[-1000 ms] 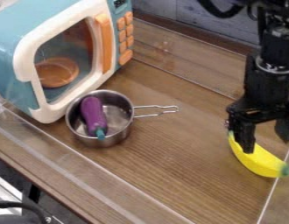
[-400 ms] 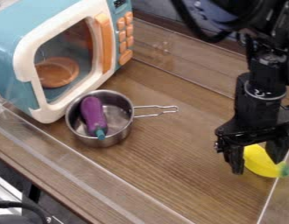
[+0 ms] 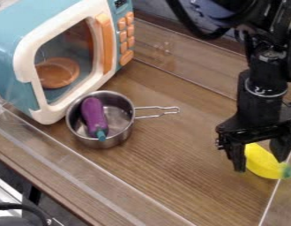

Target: Put the banana in the silver pot

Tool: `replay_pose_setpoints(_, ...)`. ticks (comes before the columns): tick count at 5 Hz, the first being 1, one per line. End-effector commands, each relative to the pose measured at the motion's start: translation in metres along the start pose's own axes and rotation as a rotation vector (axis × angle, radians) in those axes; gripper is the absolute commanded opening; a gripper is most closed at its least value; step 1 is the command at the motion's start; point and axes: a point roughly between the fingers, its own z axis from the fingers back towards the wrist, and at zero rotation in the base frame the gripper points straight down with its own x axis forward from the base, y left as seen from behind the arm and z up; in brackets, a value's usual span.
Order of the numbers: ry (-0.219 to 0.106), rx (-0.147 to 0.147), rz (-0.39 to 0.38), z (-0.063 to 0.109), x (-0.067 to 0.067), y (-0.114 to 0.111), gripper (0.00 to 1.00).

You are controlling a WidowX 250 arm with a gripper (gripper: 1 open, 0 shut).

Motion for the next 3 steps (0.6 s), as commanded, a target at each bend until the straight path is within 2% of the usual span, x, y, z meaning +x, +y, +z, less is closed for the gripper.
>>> replay_pose_setpoints(1, -0.024, -0.051, -0.007, 0.0142, 0.0068, -0.0064, 1.0)
replay_pose_setpoints(3, -0.031, -0.068, 0.009, 0.0111, 0.0151, -0.008, 1.0)
